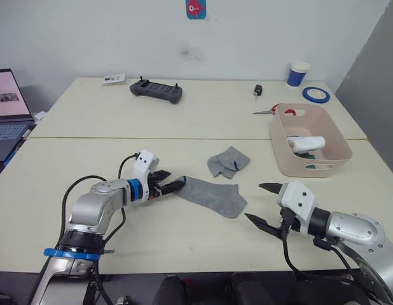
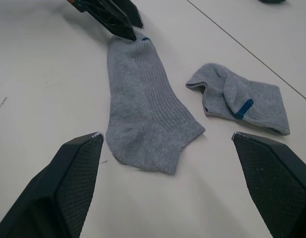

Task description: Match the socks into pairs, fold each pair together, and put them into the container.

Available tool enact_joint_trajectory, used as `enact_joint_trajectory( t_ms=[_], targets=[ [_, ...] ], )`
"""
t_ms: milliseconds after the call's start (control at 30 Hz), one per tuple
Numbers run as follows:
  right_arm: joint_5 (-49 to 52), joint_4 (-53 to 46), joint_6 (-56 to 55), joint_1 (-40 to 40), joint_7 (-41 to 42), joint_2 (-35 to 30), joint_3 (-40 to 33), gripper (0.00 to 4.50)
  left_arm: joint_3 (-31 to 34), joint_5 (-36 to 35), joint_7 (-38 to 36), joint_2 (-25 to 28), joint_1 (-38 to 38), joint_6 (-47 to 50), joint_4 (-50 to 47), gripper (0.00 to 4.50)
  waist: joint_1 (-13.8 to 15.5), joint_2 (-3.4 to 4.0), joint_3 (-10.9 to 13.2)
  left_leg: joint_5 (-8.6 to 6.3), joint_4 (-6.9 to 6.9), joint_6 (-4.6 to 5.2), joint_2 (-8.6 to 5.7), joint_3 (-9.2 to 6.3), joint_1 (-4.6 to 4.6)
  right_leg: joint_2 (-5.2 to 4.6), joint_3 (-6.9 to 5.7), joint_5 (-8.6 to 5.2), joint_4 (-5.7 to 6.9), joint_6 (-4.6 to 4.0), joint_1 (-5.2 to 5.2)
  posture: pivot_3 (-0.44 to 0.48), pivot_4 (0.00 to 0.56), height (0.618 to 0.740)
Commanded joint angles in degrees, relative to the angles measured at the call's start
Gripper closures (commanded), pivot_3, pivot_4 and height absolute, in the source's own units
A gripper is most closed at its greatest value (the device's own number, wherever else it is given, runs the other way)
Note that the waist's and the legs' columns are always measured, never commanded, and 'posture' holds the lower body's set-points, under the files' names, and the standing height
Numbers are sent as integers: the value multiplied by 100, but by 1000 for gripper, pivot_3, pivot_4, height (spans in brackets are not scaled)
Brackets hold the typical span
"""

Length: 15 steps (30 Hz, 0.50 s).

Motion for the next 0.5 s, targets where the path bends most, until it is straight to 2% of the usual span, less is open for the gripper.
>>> enact_joint_trajectory(
  t_ms=[33,333,367,500],
  targets=[
    [51,-72,37,-69,-250,248,-38,0,-274,99,-245,-1,44,84,-36,1466,-7,-1,-1,0,0,0,0,2,0,0,3,1,-1,1,0,0,150,740],
    [-718,507,-138,-191,-843,735,679,0,-452,383,-493,206,400,-293,-502,4288,-17,-1,-4,0,-6,0,2,2,-2,0,3,-1,-5,-1,-4,0,150,740],
    [-778,592,-134,-202,-897,788,741,0,-477,426,-501,209,432,-346,-535,4469,-16,-1,-4,0,-5,0,2,3,-2,0,4,-1,-5,-1,-4,0,150,740],
    [-1002,1037,-147,-313,-1178,1159,952,0,-449,494,-501,203,526,-486,-621,4469,-18,-1,-4,0,-4,0,2,4,-2,0,4,-1,-5,-1,-4,0,150,740]
  ],
)
